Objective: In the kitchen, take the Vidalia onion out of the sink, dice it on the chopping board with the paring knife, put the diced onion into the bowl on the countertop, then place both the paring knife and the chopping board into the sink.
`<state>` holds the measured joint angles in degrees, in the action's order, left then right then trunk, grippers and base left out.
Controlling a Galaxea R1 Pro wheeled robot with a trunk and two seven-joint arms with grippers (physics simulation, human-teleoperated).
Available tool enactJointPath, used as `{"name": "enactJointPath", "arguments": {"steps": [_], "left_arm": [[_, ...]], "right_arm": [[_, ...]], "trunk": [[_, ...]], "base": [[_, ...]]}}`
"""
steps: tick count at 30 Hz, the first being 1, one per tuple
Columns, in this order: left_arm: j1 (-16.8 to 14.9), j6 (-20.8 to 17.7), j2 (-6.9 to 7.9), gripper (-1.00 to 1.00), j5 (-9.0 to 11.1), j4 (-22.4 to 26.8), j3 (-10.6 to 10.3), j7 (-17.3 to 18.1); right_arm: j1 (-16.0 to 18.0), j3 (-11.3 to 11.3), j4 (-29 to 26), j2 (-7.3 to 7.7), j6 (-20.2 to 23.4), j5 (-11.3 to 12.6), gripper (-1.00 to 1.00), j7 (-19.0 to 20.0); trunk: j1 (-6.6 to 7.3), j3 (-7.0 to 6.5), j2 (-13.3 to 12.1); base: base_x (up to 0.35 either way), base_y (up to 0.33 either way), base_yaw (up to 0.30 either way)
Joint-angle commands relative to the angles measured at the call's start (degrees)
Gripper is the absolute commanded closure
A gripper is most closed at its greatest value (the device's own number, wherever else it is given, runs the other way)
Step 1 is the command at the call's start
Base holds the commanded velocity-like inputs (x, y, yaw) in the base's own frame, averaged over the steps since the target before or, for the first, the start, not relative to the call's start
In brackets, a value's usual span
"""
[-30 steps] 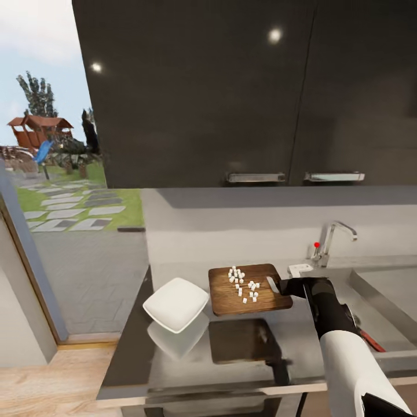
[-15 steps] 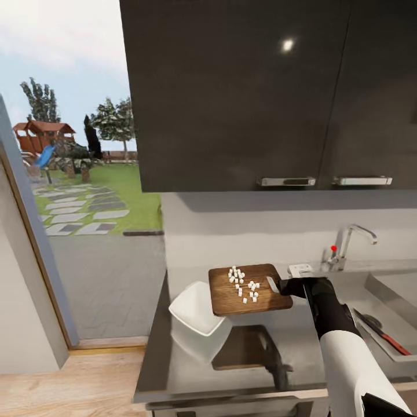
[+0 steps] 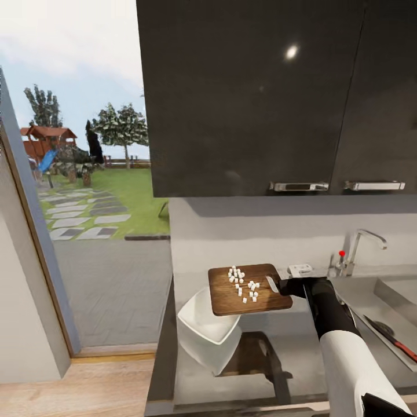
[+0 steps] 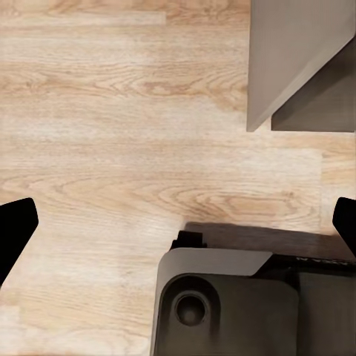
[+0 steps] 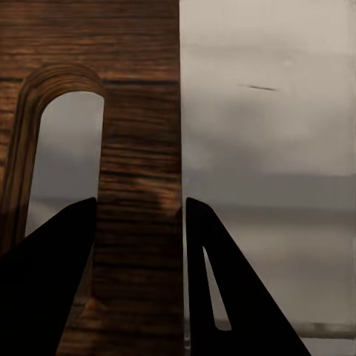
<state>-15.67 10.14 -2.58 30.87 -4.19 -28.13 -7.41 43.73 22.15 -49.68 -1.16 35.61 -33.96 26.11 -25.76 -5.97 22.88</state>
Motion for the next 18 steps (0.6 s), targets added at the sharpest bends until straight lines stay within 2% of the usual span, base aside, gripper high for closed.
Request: {"name": "enactJointPath", "arguments": {"steps": [1, 9, 18], "left_arm": [[-0.1, 0.3, -0.05, -1.00, 0.2, -0.2, -0.3, -0.1], [-0.1, 0.3, -0.05, -1.00, 0.2, -0.2, -0.3, -0.1], [-0.1, 0.3, -0.05, -1.00, 0.2, -0.2, -0.3, -0.1]], "right_arm": [[0.0, 0.3, -0.1, -0.07, 0.1, -0.6, 1.00, 0.5], [0.0, 0.3, -0.1, -0.07, 0.1, -0.6, 1.00, 0.5], [0.0, 0.2, -0.1, -0.10, 0.2, -0.7, 1.00, 0.4]], "trunk": [[-0.03, -0.06, 0.0], [-0.03, -0.74, 0.0], [-0.03, -0.80, 0.0]], "base": [[0.002, 0.001, 0.000], [0.000, 0.000, 0.000], [0.000, 0.000, 0.010]]}}
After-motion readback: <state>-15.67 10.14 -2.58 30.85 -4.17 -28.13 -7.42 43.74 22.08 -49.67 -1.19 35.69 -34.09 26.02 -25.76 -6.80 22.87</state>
